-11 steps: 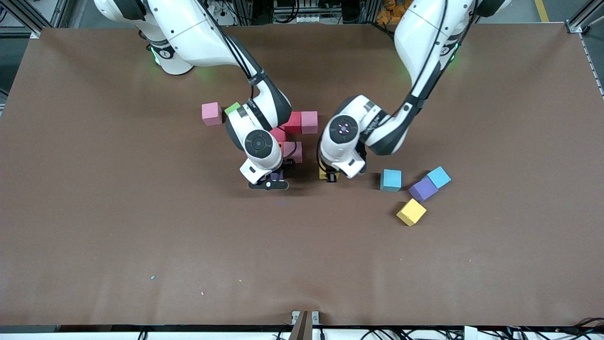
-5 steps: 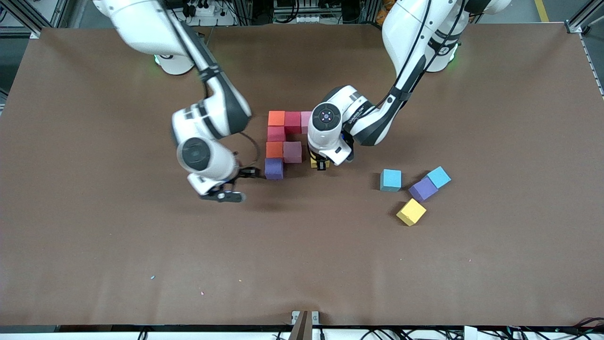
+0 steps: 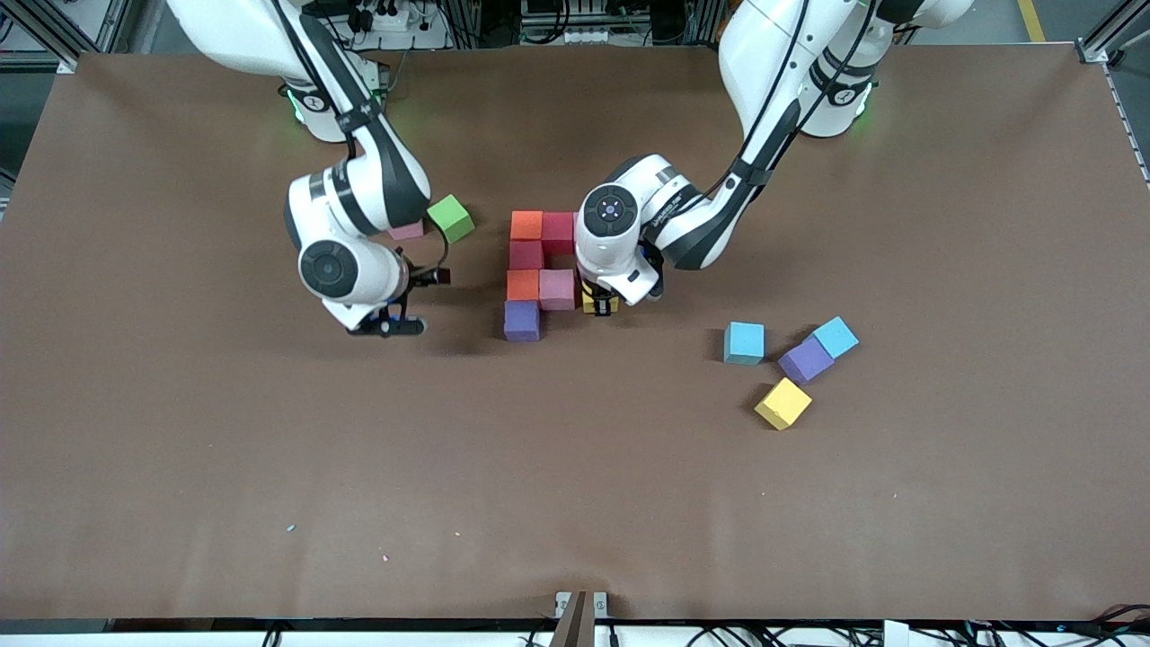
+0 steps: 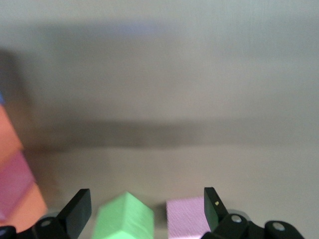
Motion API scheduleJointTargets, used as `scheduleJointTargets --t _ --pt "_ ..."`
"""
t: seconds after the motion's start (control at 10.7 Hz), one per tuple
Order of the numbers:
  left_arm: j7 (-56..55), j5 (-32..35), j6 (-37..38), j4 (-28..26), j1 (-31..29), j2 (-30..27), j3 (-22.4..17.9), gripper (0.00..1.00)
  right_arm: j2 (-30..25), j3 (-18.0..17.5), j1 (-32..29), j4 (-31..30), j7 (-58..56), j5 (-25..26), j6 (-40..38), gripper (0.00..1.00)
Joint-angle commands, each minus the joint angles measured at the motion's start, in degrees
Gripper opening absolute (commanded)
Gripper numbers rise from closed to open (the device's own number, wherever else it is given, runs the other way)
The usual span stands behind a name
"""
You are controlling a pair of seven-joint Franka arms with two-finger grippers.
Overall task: Arrange 11 blocks into digit 3
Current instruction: 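Place the yellow cube with the left gripper while the right gripper grasps pink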
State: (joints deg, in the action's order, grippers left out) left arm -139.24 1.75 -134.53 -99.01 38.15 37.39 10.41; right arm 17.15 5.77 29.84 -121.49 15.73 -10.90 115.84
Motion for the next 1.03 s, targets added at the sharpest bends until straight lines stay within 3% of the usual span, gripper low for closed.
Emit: scheduleJointTargets --t 0.0,0.37,0.94 --pt "-1.3 1.2 -2.0 -1.1 0.5 -0.4 -0.3 0.0 -6.1 -0.2 -0.1 -11.1 -3.1 1.5 2.0 1.0" --pt "-1.3 1.2 -3.1 -1.1 1.1 0.2 -0.3 0.0 -7.3 -0.5 3.8 -20.7 -3.1 1.5 11.1 1.0" --pt "-1.3 1.2 -3.9 -0.9 1.6 0.9 -0.3 0.0 -7.4 -0.4 4.7 -22.8 -3.1 1.5 11.3 1.0"
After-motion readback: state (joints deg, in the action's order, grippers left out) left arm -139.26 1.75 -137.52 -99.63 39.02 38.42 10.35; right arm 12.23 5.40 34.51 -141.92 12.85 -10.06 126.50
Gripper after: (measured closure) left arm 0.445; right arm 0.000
